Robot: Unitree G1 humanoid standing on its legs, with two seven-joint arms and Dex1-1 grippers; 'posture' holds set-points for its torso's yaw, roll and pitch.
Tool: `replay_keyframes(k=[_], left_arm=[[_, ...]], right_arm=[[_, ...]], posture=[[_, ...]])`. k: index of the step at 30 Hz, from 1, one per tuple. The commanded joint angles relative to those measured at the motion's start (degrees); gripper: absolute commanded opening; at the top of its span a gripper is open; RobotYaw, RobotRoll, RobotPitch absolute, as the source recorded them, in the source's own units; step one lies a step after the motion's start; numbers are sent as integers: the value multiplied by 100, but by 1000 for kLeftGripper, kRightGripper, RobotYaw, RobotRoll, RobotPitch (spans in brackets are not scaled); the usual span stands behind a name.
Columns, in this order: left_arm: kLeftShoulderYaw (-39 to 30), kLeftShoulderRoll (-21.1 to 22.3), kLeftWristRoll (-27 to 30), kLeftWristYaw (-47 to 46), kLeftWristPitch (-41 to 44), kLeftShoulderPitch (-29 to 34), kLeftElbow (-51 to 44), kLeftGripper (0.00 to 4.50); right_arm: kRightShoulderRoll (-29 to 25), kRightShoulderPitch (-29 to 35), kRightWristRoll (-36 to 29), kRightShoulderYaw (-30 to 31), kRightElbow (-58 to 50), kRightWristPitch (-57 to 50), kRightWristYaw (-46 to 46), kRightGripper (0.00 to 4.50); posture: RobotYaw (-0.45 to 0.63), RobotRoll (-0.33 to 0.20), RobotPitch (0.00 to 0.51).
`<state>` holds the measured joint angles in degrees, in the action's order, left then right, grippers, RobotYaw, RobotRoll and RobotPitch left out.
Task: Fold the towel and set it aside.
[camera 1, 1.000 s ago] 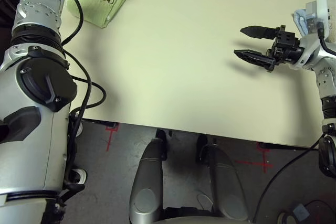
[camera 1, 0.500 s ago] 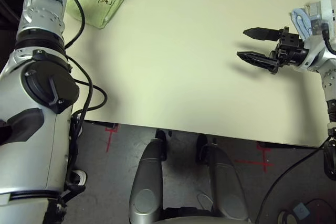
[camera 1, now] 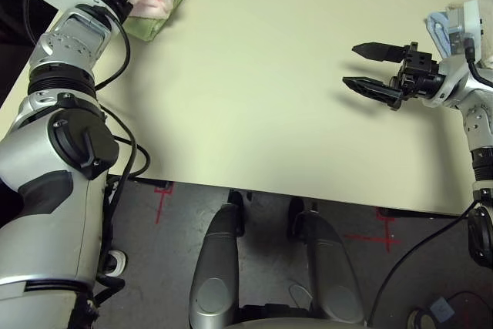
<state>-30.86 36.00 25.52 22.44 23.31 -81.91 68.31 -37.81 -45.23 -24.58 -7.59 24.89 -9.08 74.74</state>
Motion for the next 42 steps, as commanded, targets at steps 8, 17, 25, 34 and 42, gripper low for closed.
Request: replay_keyframes(k=[8, 17, 25, 34, 42], left_arm=[[110, 580, 107, -94, 1419, -158, -645, 1829], [394, 770, 199, 121, 3240, 224, -1563, 4465], [1196, 981, 52, 988, 3560, 887, -2426, 4465], [2592, 1463, 108, 3584, 3019, 1557, -4222, 4465], [2317, 247, -785, 2117, -135, 1459, -3327, 4465]], right_arm=[[52, 37, -5, -15, 176, 155, 89, 4500], [107, -59, 19, 5, 349, 285, 145, 4500], [145, -112, 1, -70, 509, 352, 80, 4500], [536, -466, 21, -530, 1055, 528, -1217, 4500], [879, -1067, 715, -843, 2178, 1571, -3870, 4500]], posture=[[104, 0, 387], [116, 0, 384], [121, 0, 381], [126, 0, 368], [130, 0, 367]])
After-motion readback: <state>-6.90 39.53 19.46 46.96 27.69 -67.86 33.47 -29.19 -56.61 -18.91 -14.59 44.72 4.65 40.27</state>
